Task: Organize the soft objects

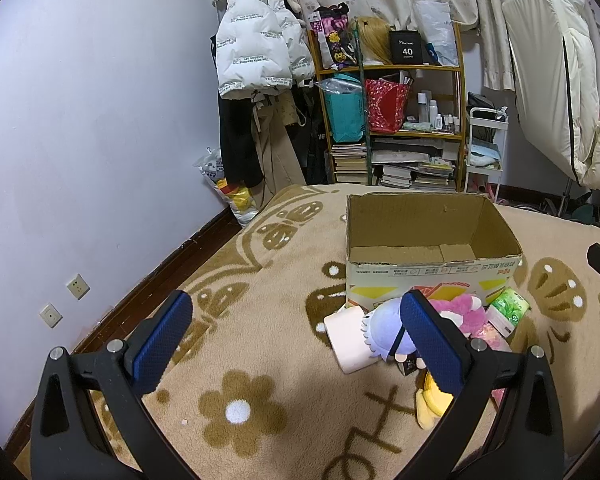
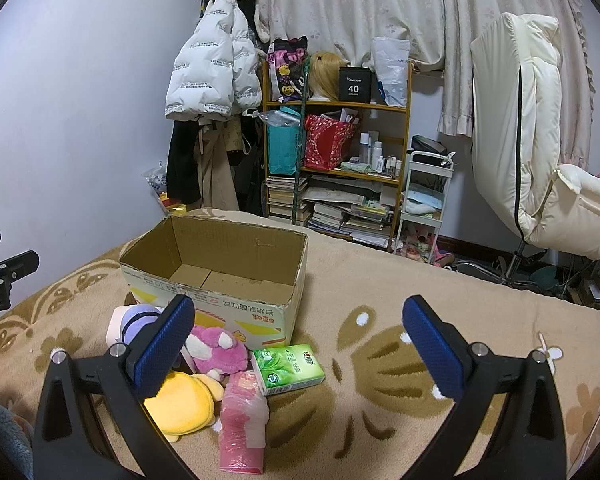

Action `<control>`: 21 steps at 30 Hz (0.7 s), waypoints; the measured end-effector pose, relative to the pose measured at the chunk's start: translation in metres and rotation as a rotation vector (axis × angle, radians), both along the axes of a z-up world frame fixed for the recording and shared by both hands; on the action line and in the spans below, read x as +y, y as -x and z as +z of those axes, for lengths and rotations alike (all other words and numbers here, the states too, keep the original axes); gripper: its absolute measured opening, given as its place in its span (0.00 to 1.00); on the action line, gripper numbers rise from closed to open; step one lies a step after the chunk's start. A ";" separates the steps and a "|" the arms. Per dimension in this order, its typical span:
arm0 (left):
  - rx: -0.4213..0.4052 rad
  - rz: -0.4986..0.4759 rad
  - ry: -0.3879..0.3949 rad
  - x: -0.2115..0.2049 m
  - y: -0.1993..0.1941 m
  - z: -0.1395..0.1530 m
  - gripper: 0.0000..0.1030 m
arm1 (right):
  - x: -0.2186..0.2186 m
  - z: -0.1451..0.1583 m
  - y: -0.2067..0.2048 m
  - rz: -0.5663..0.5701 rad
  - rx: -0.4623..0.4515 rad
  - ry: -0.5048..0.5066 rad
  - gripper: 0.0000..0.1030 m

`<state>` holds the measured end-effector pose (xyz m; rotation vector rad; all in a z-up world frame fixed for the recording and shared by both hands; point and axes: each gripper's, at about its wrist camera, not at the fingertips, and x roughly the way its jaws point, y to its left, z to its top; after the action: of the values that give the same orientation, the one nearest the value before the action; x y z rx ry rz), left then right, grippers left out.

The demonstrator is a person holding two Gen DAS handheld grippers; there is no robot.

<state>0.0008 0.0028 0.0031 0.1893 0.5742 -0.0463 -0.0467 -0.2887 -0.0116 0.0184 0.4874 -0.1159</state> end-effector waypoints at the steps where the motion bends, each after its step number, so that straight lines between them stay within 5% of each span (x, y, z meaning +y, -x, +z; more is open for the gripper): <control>1: 0.000 0.000 0.001 0.000 0.000 0.000 1.00 | 0.000 -0.001 0.000 -0.001 0.000 0.000 1.00; 21: 0.009 0.017 -0.022 0.006 -0.005 -0.003 1.00 | -0.001 0.001 -0.002 -0.007 0.008 -0.009 1.00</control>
<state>0.0058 0.0089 -0.0003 0.2058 0.5857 -0.0244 -0.0442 -0.2898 -0.0103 0.0280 0.4955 -0.1207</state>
